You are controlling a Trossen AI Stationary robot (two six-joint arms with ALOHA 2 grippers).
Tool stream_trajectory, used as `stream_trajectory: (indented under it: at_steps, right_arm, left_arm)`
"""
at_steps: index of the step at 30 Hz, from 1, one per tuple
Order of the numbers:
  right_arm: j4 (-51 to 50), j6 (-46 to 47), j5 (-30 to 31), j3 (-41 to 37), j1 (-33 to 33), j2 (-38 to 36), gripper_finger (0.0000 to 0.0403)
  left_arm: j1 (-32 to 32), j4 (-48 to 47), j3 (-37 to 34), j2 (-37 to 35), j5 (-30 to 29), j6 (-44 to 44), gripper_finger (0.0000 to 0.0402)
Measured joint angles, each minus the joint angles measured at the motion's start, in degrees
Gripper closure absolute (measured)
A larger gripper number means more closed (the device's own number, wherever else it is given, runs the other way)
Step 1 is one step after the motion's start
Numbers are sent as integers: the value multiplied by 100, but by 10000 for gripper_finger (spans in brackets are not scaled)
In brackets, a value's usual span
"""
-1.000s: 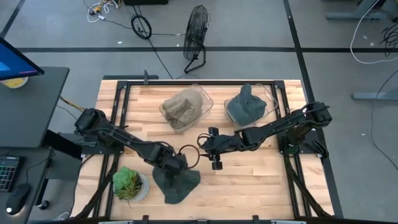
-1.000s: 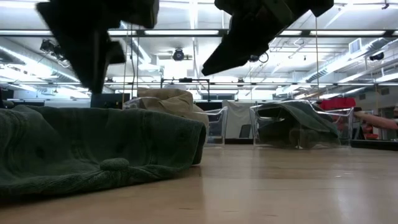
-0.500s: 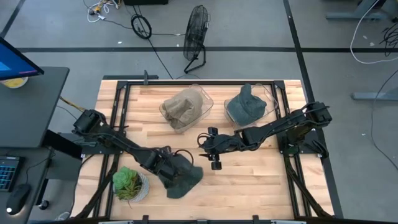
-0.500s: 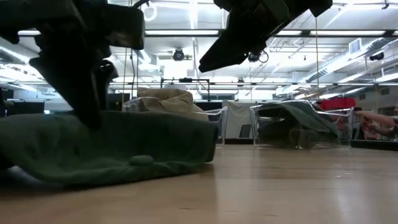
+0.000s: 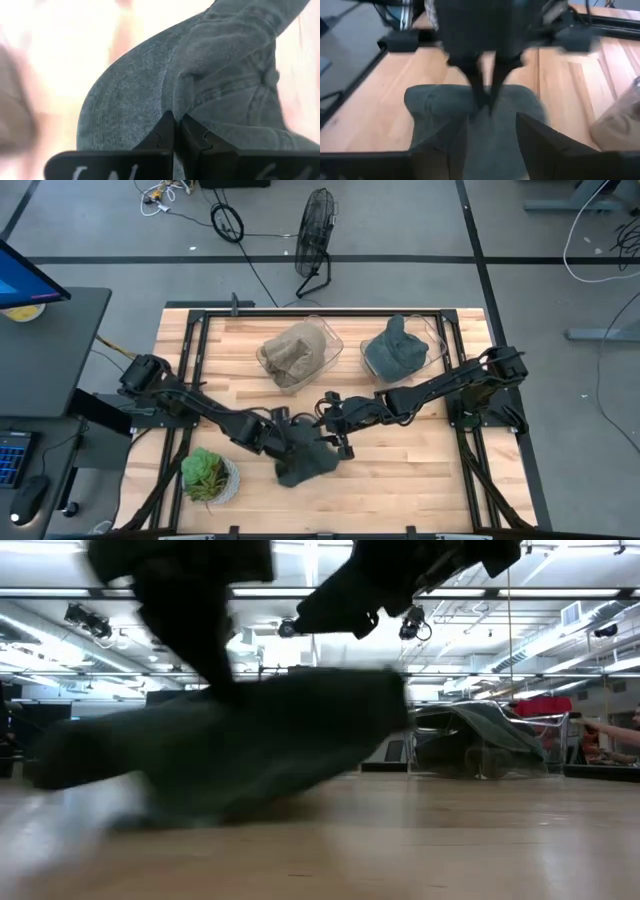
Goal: Pick & Place hat
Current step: Put the black cap into the right transparent bin
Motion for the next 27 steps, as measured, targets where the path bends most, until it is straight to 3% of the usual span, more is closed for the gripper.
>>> stream_trajectory:
  at_steps: [4,10,15,27]
  right_arm:
    - [51,-129,-4,0,2,104,236]
    - [-139,-73,10,2,-1,154,236]
    - [-522,-242,701,13,-2,143,236]
    - [-160,-1052,1020,-7,87,128,236]
  left_arm:
    - [197,-34,308,-7,-339,640,392]
    - [441,-28,544,-5,-360,1164,393]
    - [459,-22,606,2,-428,1624,391]
    - [431,-388,621,-4,-202,1196,392]
